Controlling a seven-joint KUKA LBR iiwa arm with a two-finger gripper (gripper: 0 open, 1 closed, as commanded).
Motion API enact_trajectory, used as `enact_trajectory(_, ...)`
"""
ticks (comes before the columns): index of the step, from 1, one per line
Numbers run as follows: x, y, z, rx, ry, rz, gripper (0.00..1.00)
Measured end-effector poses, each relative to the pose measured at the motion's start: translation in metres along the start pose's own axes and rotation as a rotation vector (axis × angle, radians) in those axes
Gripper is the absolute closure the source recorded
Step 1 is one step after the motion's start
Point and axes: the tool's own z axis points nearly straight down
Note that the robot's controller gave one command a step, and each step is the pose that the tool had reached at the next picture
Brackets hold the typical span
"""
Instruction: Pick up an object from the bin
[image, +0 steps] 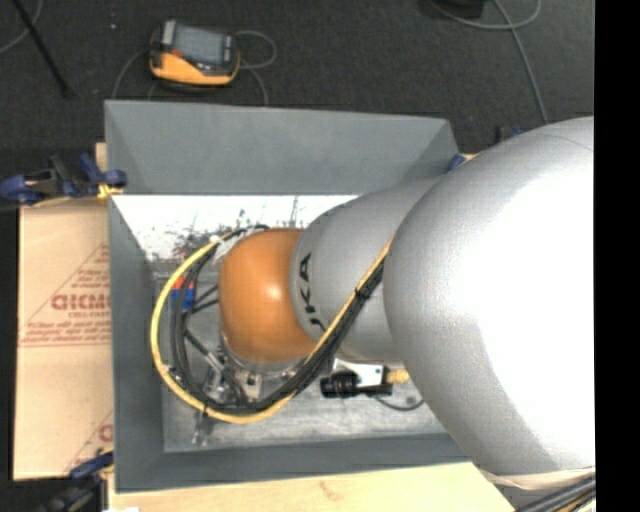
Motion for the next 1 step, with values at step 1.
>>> enact_trajectory(1,-0.0169,-0.0075,0.0302,-0.028,-0.045,-0.007,0.00)
